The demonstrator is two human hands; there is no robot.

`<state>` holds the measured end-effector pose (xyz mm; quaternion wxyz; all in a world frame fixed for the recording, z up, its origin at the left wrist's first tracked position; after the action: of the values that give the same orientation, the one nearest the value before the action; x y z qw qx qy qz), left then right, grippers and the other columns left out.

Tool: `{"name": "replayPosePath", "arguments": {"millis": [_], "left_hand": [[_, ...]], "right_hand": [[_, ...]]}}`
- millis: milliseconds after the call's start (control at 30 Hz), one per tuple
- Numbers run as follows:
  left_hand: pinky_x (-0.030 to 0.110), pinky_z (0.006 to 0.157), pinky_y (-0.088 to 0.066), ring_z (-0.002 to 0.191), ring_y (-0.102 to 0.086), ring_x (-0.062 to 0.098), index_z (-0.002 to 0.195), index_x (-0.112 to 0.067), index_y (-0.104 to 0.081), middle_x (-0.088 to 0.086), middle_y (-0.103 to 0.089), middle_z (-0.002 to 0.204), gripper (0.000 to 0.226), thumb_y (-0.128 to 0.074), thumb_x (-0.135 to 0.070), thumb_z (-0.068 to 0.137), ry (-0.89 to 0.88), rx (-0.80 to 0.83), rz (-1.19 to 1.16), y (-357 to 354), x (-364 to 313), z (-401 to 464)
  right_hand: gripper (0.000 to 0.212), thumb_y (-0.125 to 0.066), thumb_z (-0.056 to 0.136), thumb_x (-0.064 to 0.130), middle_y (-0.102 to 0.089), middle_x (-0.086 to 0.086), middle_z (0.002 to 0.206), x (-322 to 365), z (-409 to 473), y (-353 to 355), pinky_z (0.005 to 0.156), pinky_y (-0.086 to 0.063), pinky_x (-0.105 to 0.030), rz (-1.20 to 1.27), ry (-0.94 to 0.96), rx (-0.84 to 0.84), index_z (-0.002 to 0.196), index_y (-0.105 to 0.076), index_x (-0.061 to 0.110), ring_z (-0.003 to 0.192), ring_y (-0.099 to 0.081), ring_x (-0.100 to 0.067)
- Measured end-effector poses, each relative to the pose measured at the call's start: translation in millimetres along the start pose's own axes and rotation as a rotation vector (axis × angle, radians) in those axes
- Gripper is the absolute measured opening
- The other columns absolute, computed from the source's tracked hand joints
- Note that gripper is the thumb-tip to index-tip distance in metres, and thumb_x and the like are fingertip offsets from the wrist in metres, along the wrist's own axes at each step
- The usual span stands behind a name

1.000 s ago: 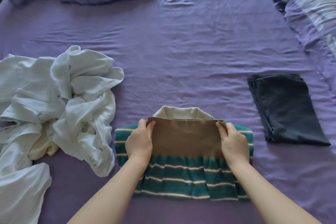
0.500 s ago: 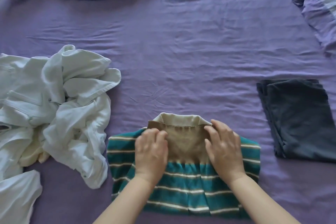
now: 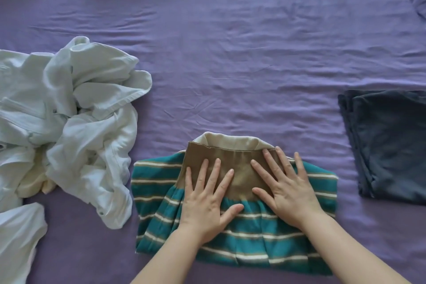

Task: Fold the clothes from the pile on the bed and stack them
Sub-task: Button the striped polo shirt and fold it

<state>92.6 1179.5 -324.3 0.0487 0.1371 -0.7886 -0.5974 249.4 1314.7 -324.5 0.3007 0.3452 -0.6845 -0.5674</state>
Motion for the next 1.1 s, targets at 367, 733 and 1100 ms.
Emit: {"name": "replayPosePath", "arguments": {"millis": [367,733,1100], "left_hand": [[0.053,0.11,-0.011,0.145,-0.013,0.032,0.144,-0.024,-0.037,0.012,-0.024,0.155,0.072,-0.03,-0.065,0.085,0.053,0.08,-0.018,30,-39,-17],[0.048,0.112,0.015,0.144,0.017,0.03,0.15,-0.035,-0.002,0.004,0.025,0.153,0.075,-0.04,-0.058,0.09,-0.046,0.275,0.012,7,-32,-96],[0.04,0.117,0.004,0.146,0.012,0.027,0.145,-0.032,0.021,0.004,0.017,0.158,0.086,-0.038,0.001,0.092,-0.18,0.256,0.125,8,10,-94]], "right_hand": [[0.067,-0.029,0.086,0.061,-0.039,-0.013,0.146,-12,-22,37,0.106,-0.017,-0.052,-0.009,0.089,0.101,0.138,-0.046,0.024,0.135,-0.035,-0.033],[0.073,-0.077,0.061,0.057,-0.052,-0.012,0.137,29,-123,24,0.107,-0.025,-0.049,0.145,0.142,0.214,0.124,-0.062,0.024,0.127,-0.046,-0.035],[0.09,-0.082,0.026,-0.015,-0.063,-0.014,0.121,21,-119,31,0.077,-0.056,-0.046,0.069,0.116,0.1,0.111,-0.07,0.013,0.11,-0.061,-0.035]]}}
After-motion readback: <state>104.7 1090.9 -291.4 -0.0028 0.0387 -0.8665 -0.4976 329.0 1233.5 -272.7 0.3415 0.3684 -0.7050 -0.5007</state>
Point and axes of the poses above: each hand's wrist, its own z-axis towards the middle knuckle, its own y-axis out of the back of the hand, x = y × z, the point moved 3 cm from there along z, towards the middle knuckle
